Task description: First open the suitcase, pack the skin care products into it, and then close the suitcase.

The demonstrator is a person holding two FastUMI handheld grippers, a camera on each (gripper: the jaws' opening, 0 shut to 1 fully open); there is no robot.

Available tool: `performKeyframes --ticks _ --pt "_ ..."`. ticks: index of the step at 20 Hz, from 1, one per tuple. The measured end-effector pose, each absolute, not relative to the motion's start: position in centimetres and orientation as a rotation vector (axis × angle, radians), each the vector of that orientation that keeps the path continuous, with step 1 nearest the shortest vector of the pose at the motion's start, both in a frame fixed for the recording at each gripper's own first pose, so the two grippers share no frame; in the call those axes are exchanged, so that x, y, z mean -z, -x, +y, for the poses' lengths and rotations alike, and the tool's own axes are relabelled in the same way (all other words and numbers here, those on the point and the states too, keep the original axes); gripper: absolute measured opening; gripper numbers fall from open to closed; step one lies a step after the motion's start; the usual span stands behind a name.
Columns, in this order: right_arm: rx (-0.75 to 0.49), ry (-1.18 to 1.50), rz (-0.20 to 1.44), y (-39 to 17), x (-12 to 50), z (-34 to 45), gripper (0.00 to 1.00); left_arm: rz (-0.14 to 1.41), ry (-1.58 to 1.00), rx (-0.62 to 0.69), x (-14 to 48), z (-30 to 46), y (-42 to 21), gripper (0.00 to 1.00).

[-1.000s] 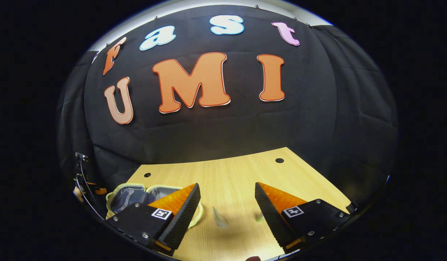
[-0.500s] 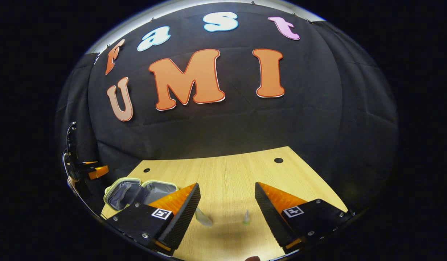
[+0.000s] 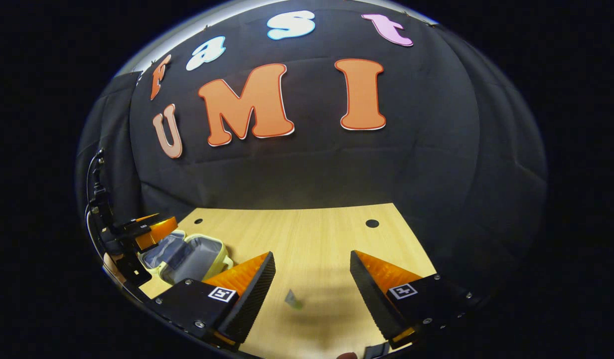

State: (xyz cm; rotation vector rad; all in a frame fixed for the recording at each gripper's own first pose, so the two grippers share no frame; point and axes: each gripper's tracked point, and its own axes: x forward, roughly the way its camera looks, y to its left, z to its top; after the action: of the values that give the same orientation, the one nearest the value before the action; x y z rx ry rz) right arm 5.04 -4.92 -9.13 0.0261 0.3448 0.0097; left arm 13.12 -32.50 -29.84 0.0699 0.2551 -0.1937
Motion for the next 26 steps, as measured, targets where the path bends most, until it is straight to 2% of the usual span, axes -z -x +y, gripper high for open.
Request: performKeyframes --ticks 4,8,14,17,20,22,24,25,26 --pt "-0.006 0.026 0.375 -4.6 10.5 -7.7 0.95 0.297 -0.099 0.278 34.1 -39.6 -12.7 0.98" --pt "0.019 -0.006 0.411 -4.3 11.8 -9.8 0.96 0.408 -0.169 0.326 41.0 -43.3 -12.5 0.99" --pt "0.059 -0.030 0.456 -4.0 13.5 -12.1 0.96 0.559 -0.222 0.324 49.7 -43.1 -11.6 0.99" --pt "0.072 -0.028 0.477 -4.1 14.2 -12.6 0.96 0.551 -0.234 0.270 51.6 -42.0 -12.0 1.00" --pt "0.072 -0.018 0.501 -3.9 15.0 -12.8 0.95 0.573 -0.251 0.274 53.2 -42.3 -11.8 0.99" --pt "0.069 -0.018 0.512 -4.0 15.2 -12.8 0.96 0.587 -0.263 0.260 54.1 -42.2 -12.1 0.84" --pt "0.063 -0.016 0.511 -4.0 15.0 -12.6 0.96 0.577 -0.264 0.253 54.0 -42.3 -12.2 0.38" --pt "0.062 -0.015 0.510 -4.0 14.9 -12.5 0.96 0.588 -0.277 0.277 54.1 -42.7 -12.3 0.33" --pt "0.059 -0.016 0.515 -3.9 15.0 -12.4 0.96 0.626 -0.271 0.313 54.4 -43.3 -12.2 0.32"
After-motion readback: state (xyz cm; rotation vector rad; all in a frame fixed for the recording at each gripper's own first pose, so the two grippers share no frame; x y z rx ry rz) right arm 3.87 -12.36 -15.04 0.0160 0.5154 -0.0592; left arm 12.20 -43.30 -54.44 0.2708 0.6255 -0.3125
